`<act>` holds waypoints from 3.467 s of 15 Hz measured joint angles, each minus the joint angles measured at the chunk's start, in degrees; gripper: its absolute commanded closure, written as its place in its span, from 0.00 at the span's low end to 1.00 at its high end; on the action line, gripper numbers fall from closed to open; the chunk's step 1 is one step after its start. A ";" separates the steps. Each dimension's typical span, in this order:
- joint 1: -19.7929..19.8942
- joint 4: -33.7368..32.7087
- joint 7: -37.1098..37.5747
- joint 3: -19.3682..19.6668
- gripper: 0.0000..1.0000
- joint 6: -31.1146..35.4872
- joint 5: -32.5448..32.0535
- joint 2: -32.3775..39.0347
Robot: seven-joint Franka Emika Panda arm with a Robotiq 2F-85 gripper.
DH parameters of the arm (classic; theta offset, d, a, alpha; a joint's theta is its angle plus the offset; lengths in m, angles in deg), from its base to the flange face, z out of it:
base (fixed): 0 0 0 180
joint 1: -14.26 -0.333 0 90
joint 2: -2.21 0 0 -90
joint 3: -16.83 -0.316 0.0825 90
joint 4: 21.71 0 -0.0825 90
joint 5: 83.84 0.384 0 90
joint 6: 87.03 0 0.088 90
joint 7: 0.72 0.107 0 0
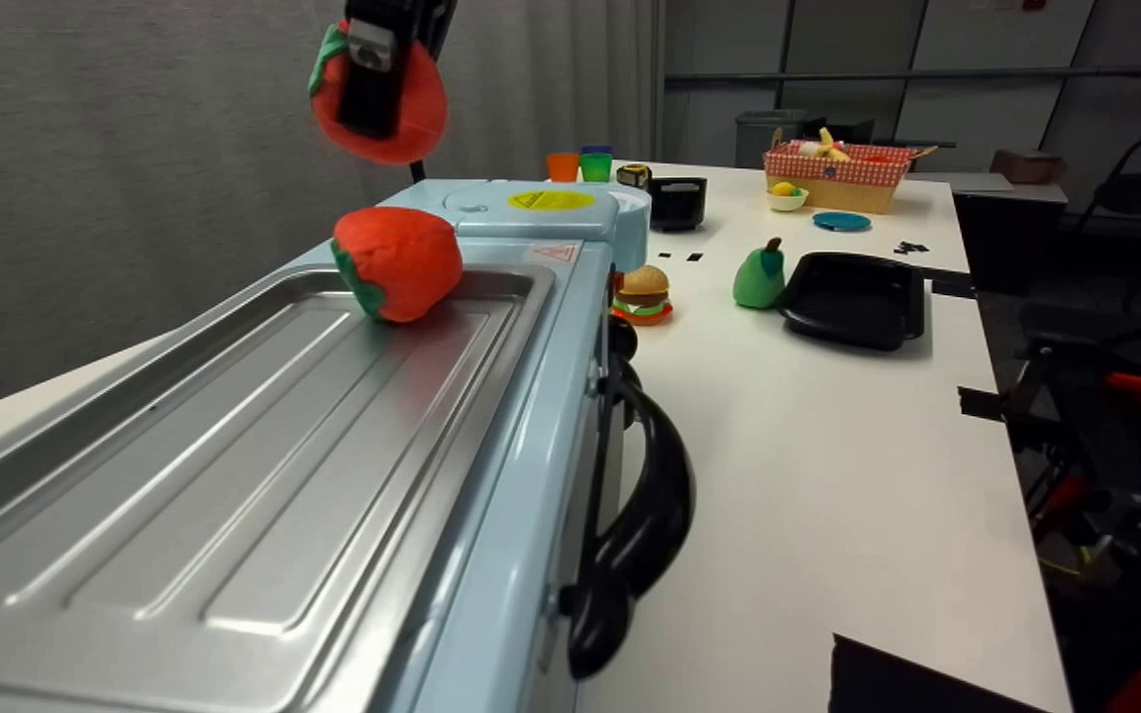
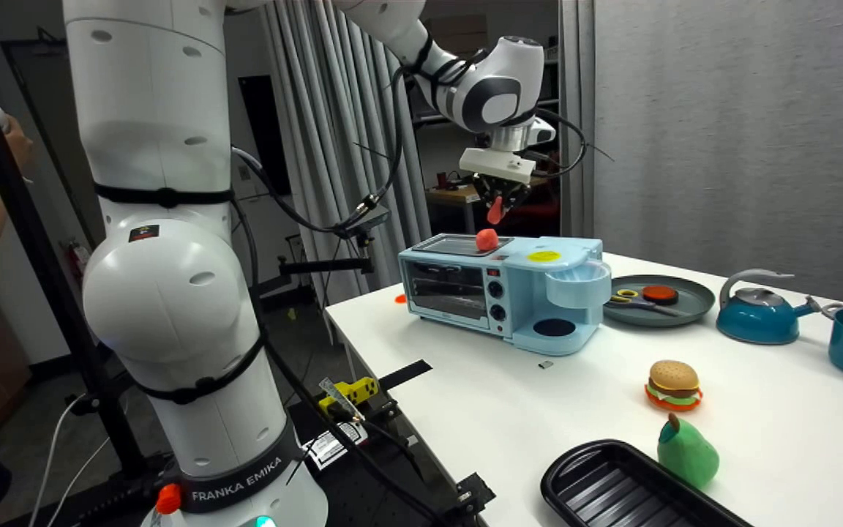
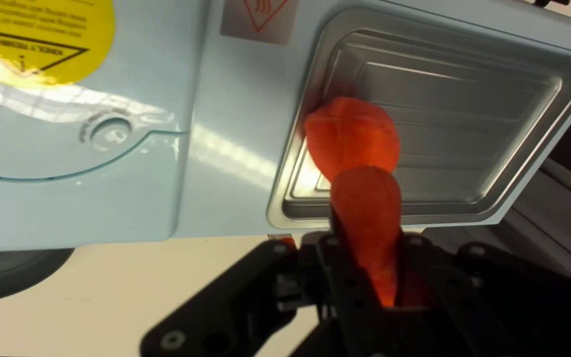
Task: Move the orange plushie from the black plate to the top of the oven
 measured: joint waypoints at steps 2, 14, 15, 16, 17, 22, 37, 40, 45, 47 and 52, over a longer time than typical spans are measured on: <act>-0.60 0.00 -0.81 -0.75 0.96 -0.85 0.63 0.24; -3.37 -0.01 -3.40 -3.10 0.53 -4.40 1.02 1.02; -3.46 -0.01 -3.63 -3.12 0.46 -4.65 1.02 1.10; -3.51 -0.01 -3.89 -3.14 0.39 -4.84 1.02 1.19; -3.53 -0.01 -4.12 -3.14 0.30 -5.02 1.02 1.29; -3.53 -0.01 -4.65 -3.10 0.00 -5.52 1.02 1.43; -3.26 -0.88 -4.84 0.98 0.00 -5.58 -0.29 0.65; -2.89 -1.00 -4.84 2.81 0.00 -5.58 -0.68 -0.90; -1.85 -0.46 -4.65 6.76 0.00 -5.57 -2.72 -4.41; -1.07 0.40 -4.51 8.68 0.00 -5.51 -3.92 -6.13; 1.15 4.13 -3.98 13.67 0.00 -5.42 -5.61 -10.55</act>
